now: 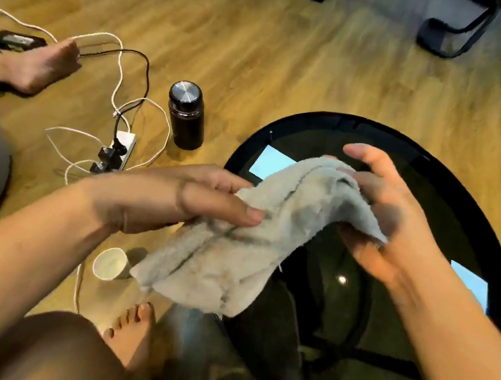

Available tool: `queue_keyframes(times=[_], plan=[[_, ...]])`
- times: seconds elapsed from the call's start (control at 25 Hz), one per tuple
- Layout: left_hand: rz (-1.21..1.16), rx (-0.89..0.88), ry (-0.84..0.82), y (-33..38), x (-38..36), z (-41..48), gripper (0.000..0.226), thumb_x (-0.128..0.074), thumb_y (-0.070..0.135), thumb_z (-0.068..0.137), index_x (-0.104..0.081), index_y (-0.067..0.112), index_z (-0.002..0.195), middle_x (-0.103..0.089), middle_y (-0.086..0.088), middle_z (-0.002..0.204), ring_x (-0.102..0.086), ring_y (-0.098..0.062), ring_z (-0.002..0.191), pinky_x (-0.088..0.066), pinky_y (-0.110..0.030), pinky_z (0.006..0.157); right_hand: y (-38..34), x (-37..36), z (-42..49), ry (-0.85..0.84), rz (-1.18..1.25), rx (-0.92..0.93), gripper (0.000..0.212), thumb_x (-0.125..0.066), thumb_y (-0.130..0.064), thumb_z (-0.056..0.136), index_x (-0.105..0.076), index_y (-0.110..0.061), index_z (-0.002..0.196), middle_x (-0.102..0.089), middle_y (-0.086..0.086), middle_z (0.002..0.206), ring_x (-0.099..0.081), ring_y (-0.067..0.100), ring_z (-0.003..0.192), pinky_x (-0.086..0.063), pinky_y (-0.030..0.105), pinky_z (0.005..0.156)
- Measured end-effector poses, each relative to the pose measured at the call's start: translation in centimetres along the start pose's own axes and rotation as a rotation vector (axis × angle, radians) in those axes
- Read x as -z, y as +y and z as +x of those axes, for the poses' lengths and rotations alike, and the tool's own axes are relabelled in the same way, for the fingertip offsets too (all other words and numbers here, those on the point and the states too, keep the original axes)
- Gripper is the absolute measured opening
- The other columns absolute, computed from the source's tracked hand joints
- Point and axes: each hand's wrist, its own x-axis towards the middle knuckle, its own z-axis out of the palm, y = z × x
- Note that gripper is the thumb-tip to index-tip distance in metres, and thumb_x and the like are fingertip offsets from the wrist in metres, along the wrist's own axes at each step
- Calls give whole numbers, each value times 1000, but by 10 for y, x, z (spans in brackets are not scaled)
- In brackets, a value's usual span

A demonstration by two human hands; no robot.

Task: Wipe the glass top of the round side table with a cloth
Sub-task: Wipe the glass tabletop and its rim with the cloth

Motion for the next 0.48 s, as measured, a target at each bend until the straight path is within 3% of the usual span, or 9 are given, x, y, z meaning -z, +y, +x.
queue_keyframes(times=[0.04,0.12,0.2,0.28,0.36,0.4,0.48], plan=[[-99,-42,-4,-2,14,14,40,-71,12,74,-69,1,112,-73,-21,105,-73,-29,87,-60,-36,73,0,-7,31,-60,13,-8,20,-55,-5,87,-67,-19,93,-74,7,90,-69,19,72,-56,28,58],[-365,-157,147,-10,31,33,30,-67,8,71,-71,-1,100,-76,-14,89,-74,-21,72,-59,-28,60,0,-21,74,-111,-90,-24,27,-51,-3,87,-71,-20,80,-74,3,83,-69,15,69,-55,25,56],[-670,-278,320,-13,37,37,28,-67,11,70,-75,4,95,-76,-10,86,-74,-21,72,-60,-30,63,-2,-34,91,-106,-351,8,40,-47,2,87,-75,-24,75,-74,-3,76,-68,10,67,-52,20,57],[-928,-332,489,-15,31,33,30,-67,9,70,-74,5,98,-76,-11,92,-74,-23,83,-61,-37,76,0,-55,83,-220,-459,-16,41,-46,-4,87,-78,-30,90,-74,-13,84,-67,3,79,-49,14,66],[-1063,-279,638,-15,21,23,31,-65,6,73,-73,4,103,-75,-14,101,-72,-26,95,-58,-40,87,7,-85,57,-430,-493,-61,39,-47,-10,96,-60,-28,129,-70,-24,109,-61,-7,105,-44,9,86],[-1103,-236,670,-15,16,14,30,-64,7,75,-74,7,104,-75,-15,104,-71,-27,98,-58,-39,88,12,-99,43,-456,-486,-90,42,-50,-11,97,-49,-20,138,-68,-16,122,-59,-1,115,-44,15,93],[-1120,-172,704,-16,12,-11,27,-65,11,76,-79,17,98,-77,-11,102,-73,-23,98,-59,-33,80,19,-123,26,-419,-532,-167,38,-57,-15,95,-51,-10,132,-67,1,122,-64,12,113,-50,25,90]])
